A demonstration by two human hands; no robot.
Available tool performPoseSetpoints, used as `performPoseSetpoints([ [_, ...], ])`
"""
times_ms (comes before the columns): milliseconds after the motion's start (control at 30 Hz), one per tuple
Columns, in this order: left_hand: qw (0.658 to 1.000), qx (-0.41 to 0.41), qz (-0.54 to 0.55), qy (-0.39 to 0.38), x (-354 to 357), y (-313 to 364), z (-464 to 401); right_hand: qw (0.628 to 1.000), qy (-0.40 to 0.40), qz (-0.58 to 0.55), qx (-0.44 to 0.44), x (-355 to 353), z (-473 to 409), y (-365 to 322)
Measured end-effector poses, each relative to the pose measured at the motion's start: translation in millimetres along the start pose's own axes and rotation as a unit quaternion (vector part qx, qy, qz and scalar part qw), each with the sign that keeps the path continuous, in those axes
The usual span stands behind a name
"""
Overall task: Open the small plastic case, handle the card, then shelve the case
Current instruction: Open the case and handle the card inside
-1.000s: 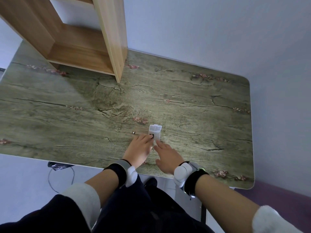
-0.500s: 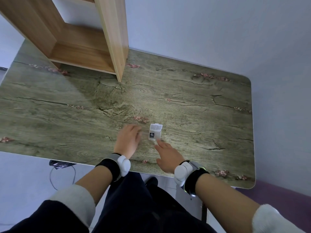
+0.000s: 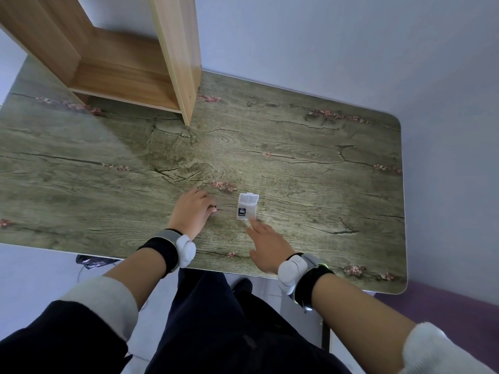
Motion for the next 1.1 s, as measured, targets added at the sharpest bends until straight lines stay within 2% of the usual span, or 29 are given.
performPoseSetpoints([
  [233, 0.997, 0.007, -0.009, -0.081, 5, 4, -12, 1.0, -0.001, -0.009, 0.011, 5, -2, -1],
  [367, 0.995, 0.009, -0.029, -0.095, 8, 8, -10, 1.0, -0.001, -0.011, 0.017, 6, -3, -1],
  [833, 0.998, 0.009, 0.062, -0.013, 8, 8, -1, 0.999, -0.008, -0.013, 0.033, 11, -4, -2],
  [1100, 0.974, -0.035, 0.223, 0.016, 18, 56, -22, 0.999, 0.011, -0.018, 0.04, 13, -3, -4],
])
Point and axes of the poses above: each hand's wrist, its own z-axis away from the middle knuckle, its own x-axis out of the palm, y = z × x, the point moved 7 cm from there along -z, towards the middle knuckle, and after that the axes turned 14 degrees about x, right-handed, at the moved point
